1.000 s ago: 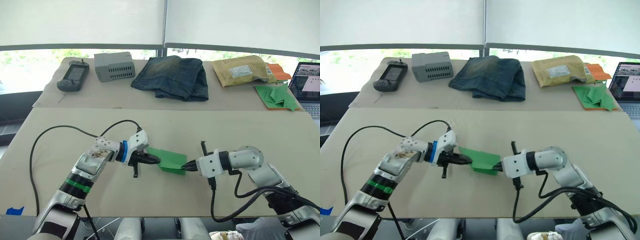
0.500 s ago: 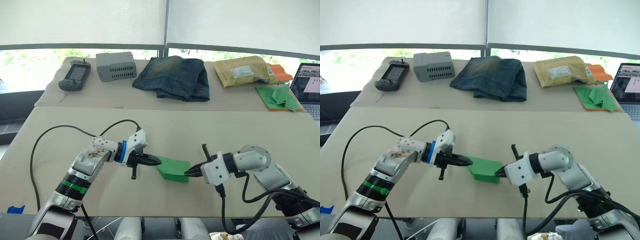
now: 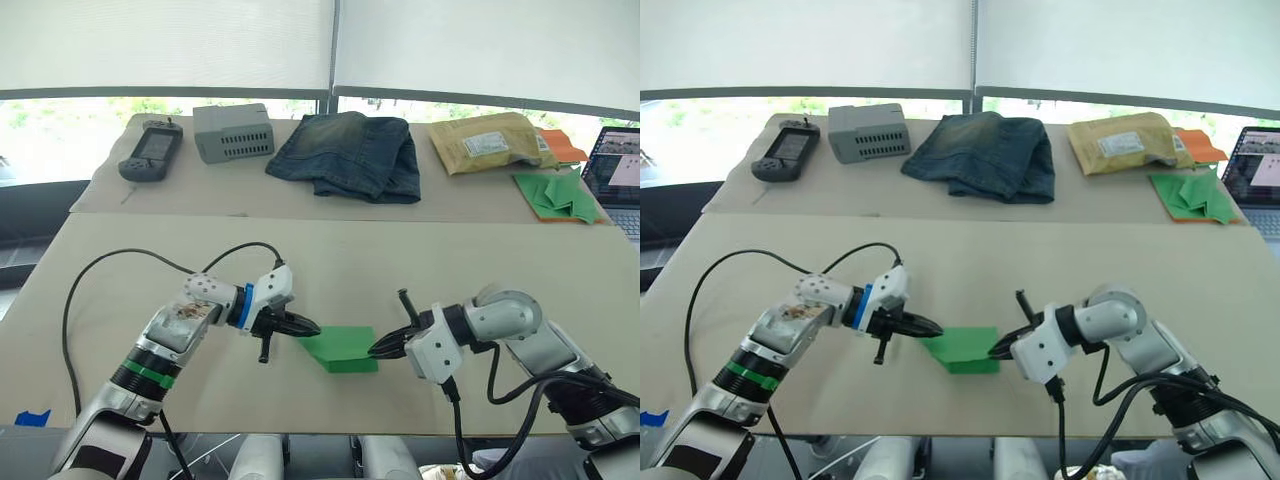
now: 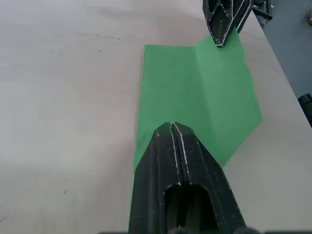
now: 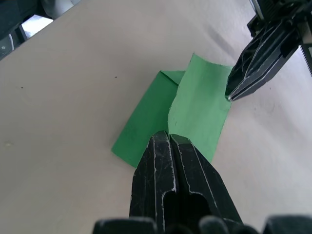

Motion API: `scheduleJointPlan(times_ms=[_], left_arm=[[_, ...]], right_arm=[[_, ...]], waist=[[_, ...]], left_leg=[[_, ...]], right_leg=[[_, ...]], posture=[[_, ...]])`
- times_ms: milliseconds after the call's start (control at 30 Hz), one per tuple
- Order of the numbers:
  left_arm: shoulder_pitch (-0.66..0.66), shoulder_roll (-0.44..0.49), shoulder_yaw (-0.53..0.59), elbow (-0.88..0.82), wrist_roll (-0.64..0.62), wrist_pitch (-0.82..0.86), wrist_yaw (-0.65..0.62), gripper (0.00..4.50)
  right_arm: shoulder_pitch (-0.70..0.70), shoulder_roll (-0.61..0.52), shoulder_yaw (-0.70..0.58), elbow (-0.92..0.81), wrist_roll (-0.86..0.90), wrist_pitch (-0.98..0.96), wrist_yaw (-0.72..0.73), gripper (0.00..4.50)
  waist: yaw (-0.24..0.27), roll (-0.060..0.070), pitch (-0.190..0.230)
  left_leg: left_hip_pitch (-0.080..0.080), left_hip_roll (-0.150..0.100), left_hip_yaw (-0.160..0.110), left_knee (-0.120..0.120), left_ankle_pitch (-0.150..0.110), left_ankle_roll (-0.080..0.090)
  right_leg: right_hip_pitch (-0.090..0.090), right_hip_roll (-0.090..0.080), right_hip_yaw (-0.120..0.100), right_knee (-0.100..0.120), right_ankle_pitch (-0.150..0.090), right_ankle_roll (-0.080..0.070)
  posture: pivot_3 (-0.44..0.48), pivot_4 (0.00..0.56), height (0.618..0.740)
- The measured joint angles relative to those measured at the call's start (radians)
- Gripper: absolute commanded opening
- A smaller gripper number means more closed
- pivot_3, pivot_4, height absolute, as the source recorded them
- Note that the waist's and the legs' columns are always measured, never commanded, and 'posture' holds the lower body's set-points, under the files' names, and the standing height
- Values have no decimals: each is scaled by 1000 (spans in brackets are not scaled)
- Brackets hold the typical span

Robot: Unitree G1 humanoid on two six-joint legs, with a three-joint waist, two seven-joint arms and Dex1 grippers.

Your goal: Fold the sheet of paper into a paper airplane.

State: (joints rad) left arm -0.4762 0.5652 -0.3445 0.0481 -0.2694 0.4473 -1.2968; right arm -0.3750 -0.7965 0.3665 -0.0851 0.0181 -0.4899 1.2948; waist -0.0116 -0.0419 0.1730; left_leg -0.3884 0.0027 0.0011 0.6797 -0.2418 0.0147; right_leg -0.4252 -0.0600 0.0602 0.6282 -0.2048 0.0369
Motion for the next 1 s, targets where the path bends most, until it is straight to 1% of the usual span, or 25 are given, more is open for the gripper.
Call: scheduleJointPlan(times_ms=[133, 333, 400, 500, 567, 633, 700, 833, 1000], left_arm=[[2, -13, -26, 44, 42, -57, 17, 0], [2, -14, -27, 85, 45, -124, 4, 0], [1, -14, -28, 106, 45, -155, -1, 0], [0, -14, -29, 119, 46, -182, -5, 0], [-2, -16, -29, 124, 48, -188, -5, 0], [-7, -25, -30, 131, 53, -192, -5, 0], [-14, -34, -30, 142, 57, -197, -5, 0], [-23, -50, -29, 152, 74, -207, 6, 0], [-24, -59, -28, 152, 80, -208, 18, 0]], right_arm=[[0, 0, 7, 2, -1, -1, -1, 30], [2, 0, 8, 29, -8, -4, -21, 30], [11, 0, 7, 27, 12, 30, -21, 30], [39, 10, -7, 1, 135, 215, -19, 30], [39, 16, -26, -30, 222, 351, -11, 30], [26, 13, -32, -54, 284, 466, 10, 30], [-1, 14, -32, -60, 325, 567, 30, 30], [-77, 18, -28, -50, 393, 778, 71, 30], [-133, 37, -16, 0, 430, 984, 120, 30]], waist=[[-1, 0, 0], [-1, 0, 0], [-1, 0, 0], [-2, 0, 0], [-2, 0, 0], [-1, 0, 0], [1, 0, 0], [3, 1, 0], [4, 1, 0]], left_leg=[[0, 0, 0, 0, 0, 0], [2, 0, 0, 0, 0, 0], [3, 0, 0, 0, 0, 0], [3, 1, 0, 0, 0, 0], [3, 3, 0, 0, 0, 0], [4, 3, 0, 0, 0, 0], [4, 2, 0, 0, 0, 0], [3, 2, 0, 0, 0, 0], [2, 2, -1, 0, -1, 1]], right_leg=[[0, 0, 0, 0, 0, 0], [1, 0, 0, 0, 0, -1], [2, 0, 0, 0, 0, -1], [3, 0, 0, 1, 0, -2], [3, 0, 1, 1, 2, -4], [3, 0, 0, 1, 1, -3], [3, 0, 0, 1, -1, 0], [3, 0, 0, 0, 0, 0], [2, 0, 0, 0, 0, -1]], posture=[[0, 150, 728], [0, 150, 728], [0, 150, 728], [0, 150, 728], [0, 150, 728], [0, 150, 728], [0, 150, 728], [0, 150, 728], [0, 150, 728]])
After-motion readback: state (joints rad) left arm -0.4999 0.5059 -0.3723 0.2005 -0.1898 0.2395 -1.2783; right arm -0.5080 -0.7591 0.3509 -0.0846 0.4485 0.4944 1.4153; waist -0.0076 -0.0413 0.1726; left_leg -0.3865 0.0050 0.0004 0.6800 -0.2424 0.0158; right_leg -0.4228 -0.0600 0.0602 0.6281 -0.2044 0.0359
